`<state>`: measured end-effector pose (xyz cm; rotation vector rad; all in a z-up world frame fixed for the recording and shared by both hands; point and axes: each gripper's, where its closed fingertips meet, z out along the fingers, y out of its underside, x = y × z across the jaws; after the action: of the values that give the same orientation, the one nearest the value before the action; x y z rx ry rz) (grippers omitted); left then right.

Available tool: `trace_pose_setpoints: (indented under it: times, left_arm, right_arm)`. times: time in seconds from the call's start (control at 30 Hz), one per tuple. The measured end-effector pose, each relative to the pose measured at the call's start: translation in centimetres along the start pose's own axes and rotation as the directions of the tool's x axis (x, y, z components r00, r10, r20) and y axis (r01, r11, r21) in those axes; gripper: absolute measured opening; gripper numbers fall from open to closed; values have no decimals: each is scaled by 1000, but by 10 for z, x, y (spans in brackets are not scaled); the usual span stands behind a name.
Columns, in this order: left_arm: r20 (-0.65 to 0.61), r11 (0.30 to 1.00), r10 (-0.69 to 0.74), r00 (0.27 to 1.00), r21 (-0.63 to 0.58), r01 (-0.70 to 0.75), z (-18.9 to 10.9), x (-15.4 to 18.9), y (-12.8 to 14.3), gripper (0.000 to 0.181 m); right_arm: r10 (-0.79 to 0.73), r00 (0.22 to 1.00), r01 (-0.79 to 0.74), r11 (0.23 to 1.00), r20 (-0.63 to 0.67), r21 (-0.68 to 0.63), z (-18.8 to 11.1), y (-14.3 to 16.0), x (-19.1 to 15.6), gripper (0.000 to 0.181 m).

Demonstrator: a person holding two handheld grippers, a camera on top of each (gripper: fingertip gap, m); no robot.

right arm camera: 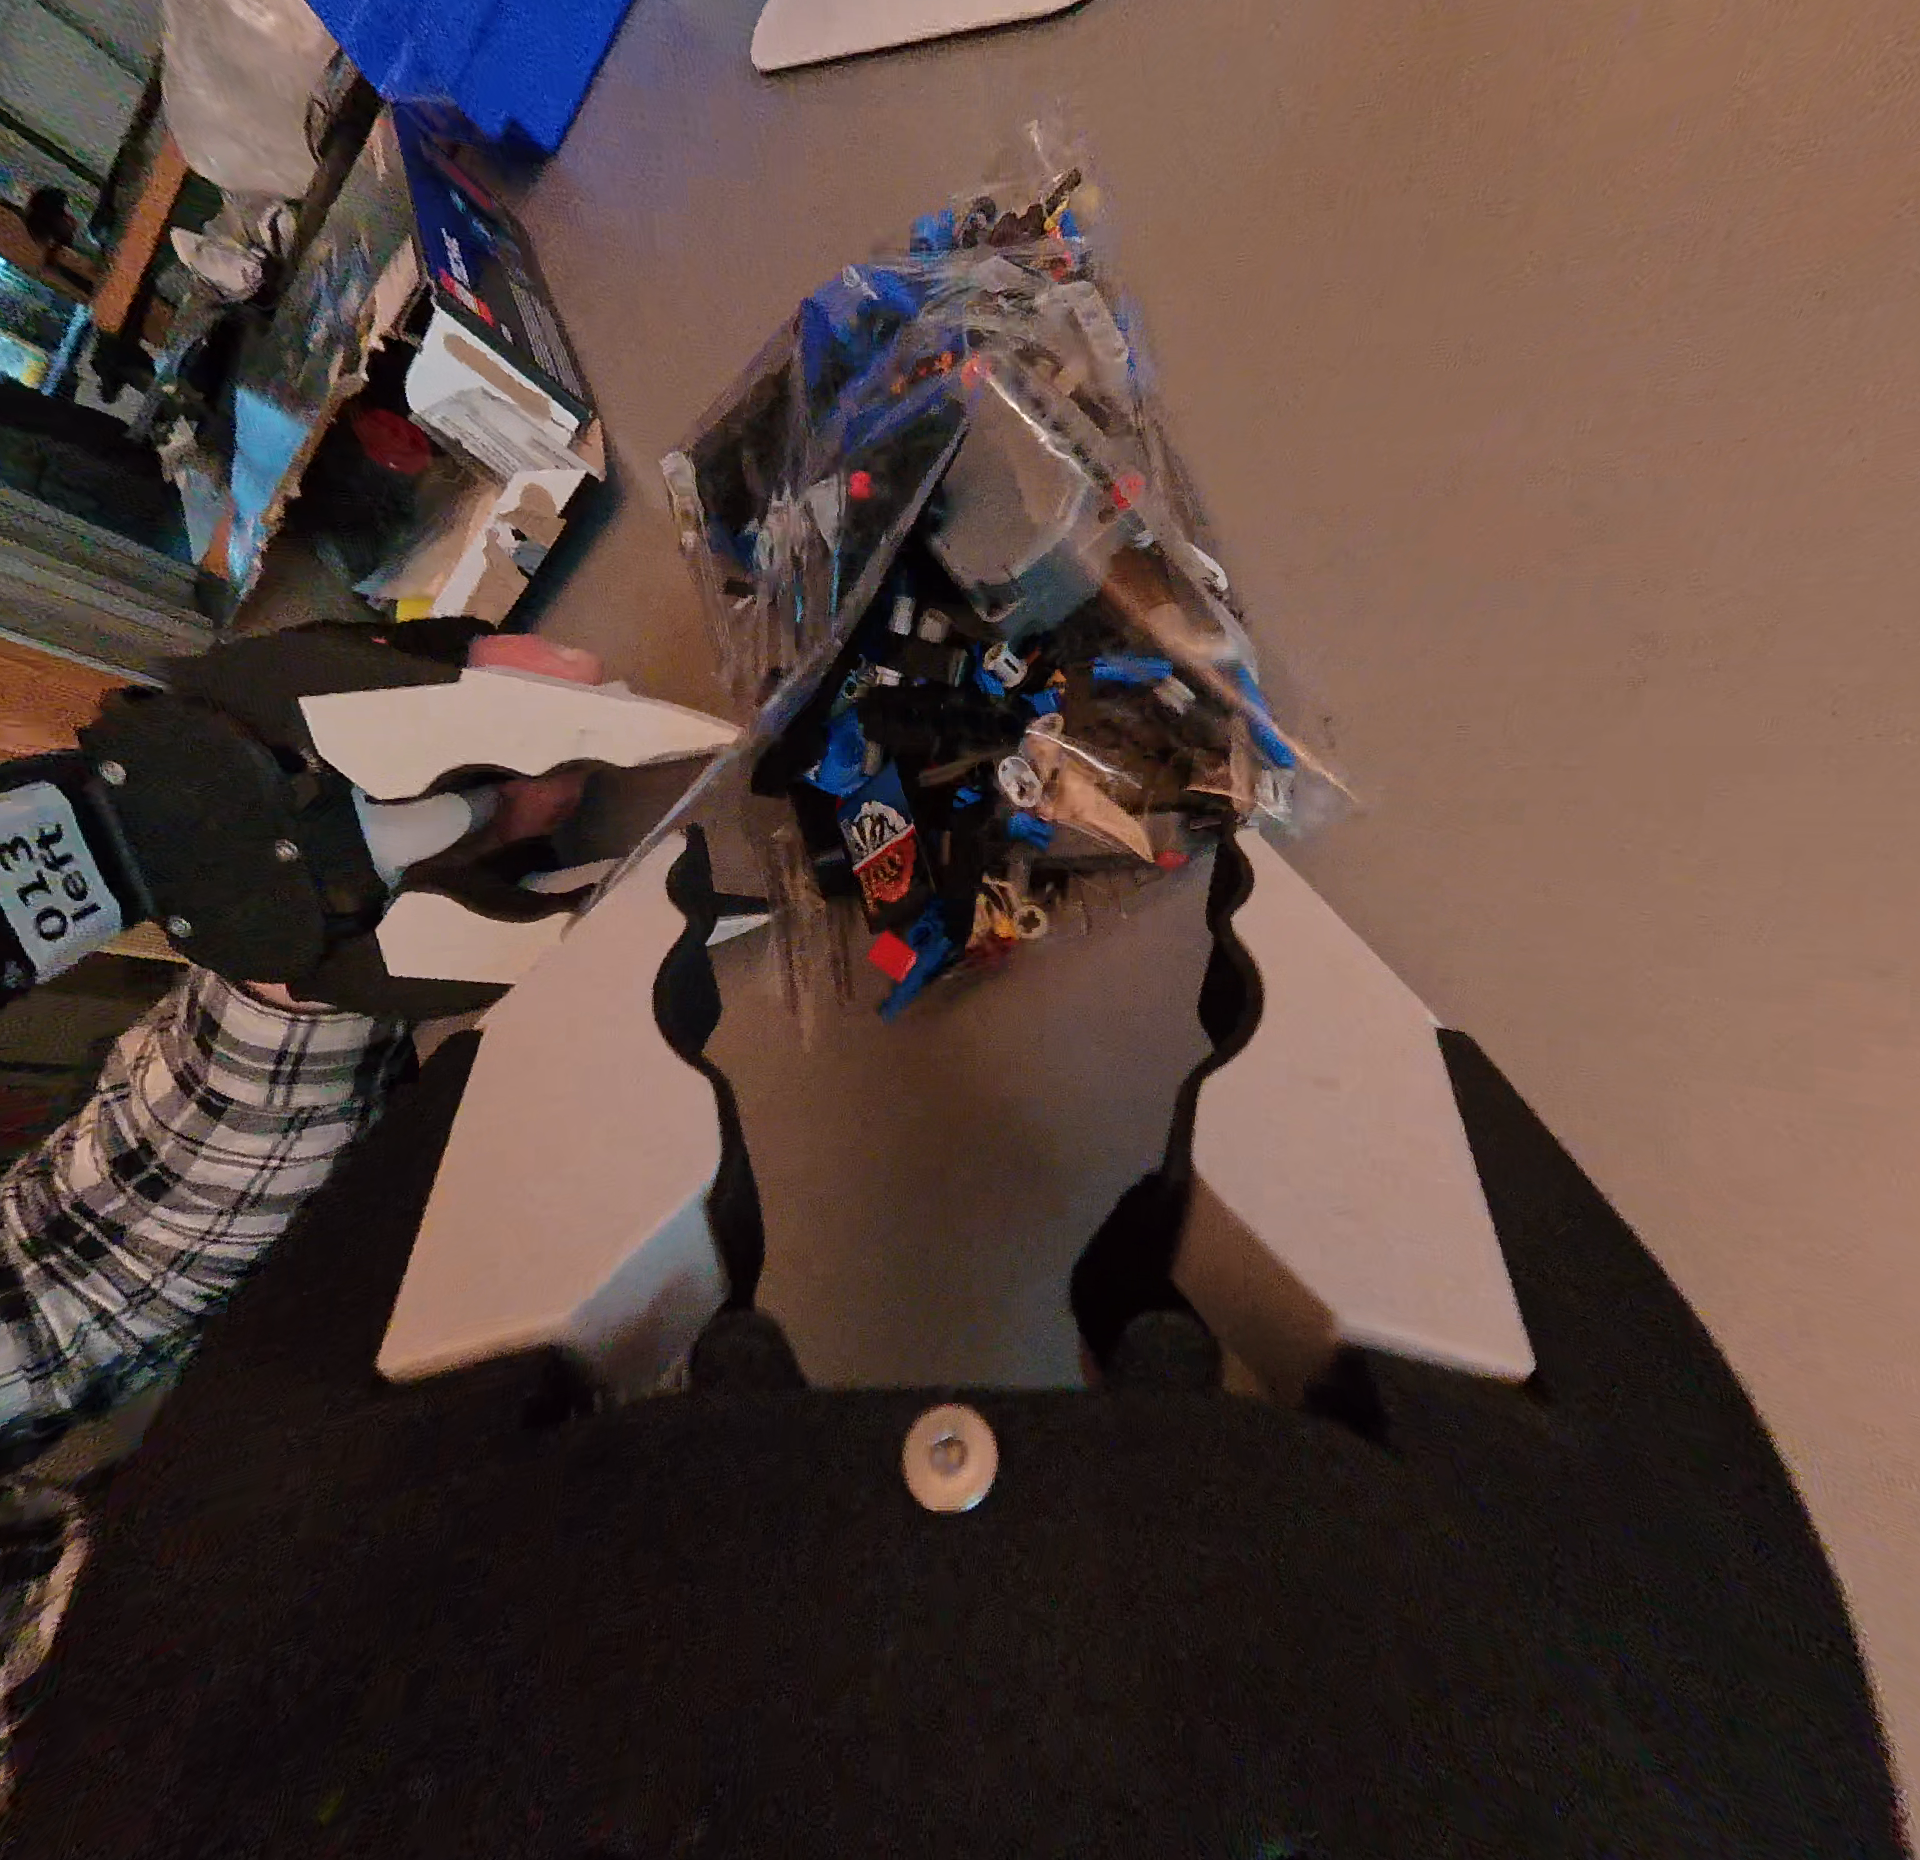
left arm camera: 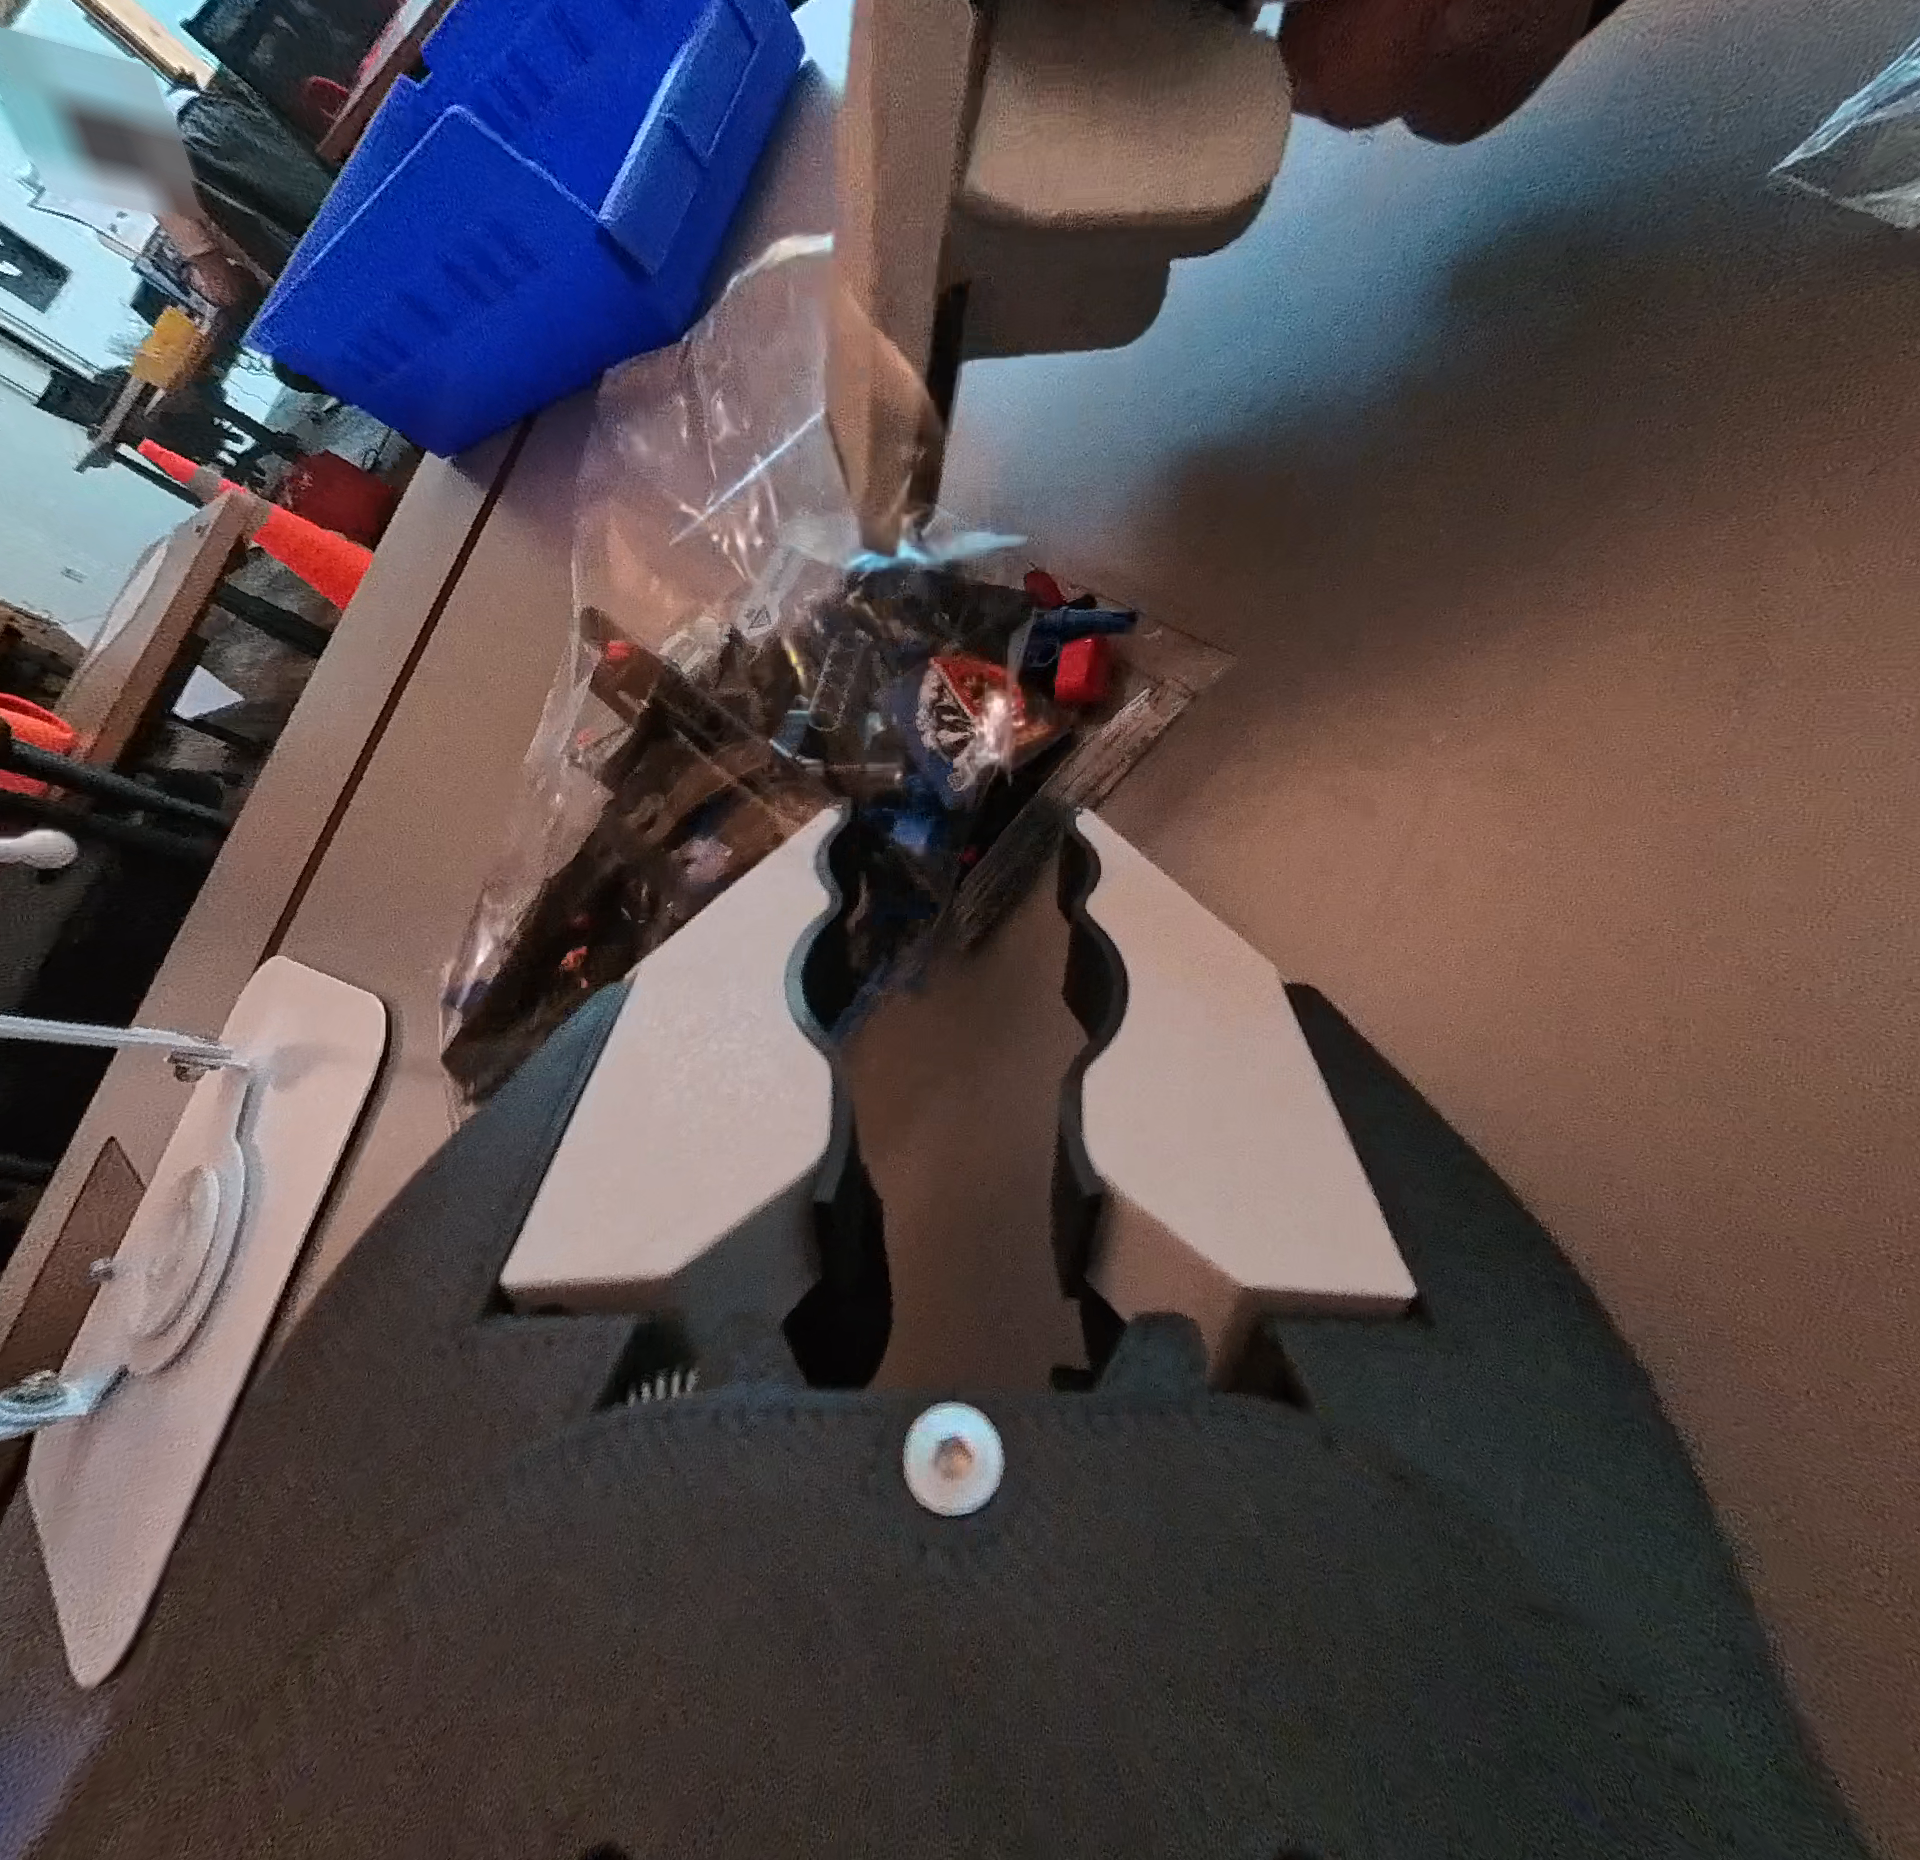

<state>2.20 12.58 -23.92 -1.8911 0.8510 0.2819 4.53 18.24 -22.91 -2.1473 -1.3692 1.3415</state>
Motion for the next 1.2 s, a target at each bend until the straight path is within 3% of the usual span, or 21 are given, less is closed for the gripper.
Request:
trace_pose_setpoints:
  times: [0.13, 0.37, 0.5, 0.6, 0.7, 0.8, 0.93, 1.13, 1.2]
  left_arm:
    - [4, 993, 90, 996, -80, -90, 10, 8, 9, 1]
    - [16, 986, 133, 991, -98, -131, 21, 11, 6, 0]
    - [26, 985, 135, 991, -111, -131, 26, 11, 5, 0]
    - [26, 985, 134, 991, -117, -130, 28, 12, 4, 0]
    - [22, 987, 113, 993, -117, -109, 31, 15, 1, 0]
    - [10, 986, 128, 992, -111, -126, 36, 21, -5, 0]
    - [7, 984, 141, 990, -112, -139, 43, 27, -12, 0]
    - [14, 987, 121, 993, -110, -119, 41, 27, -11, 0]
    - [12, 990, 100, 995, -97, -98, 37, 27, -10, 0]
  right_arm:
    - [37, 999, -37, 999, -16, 22, -1, -4, 6, 89]
    - [53, 998, -51, 998, -43, 49, 1, -4, 16, 83]
    - [103, 991, -110, 991, 88, 82, 7, -15, 2, 109]
    - [151, 965, -177, 978, 216, 108, -2, -21, -3, 116]
    - [149, 956, -180, 978, 251, 104, -4, -18, -3, 117]
    - [98, 987, -109, 990, 131, 86, 4, -16, 6, 100]
    - [31, 998, -29, 999, -60, 34, 19, -20, 27, 57]
    - [22, 999, -22, 1000, 32, -10, 33, -22, 15, 17]
    - [16, 998, -16, 1000, 54, -2, 34, -23, 11, 14]
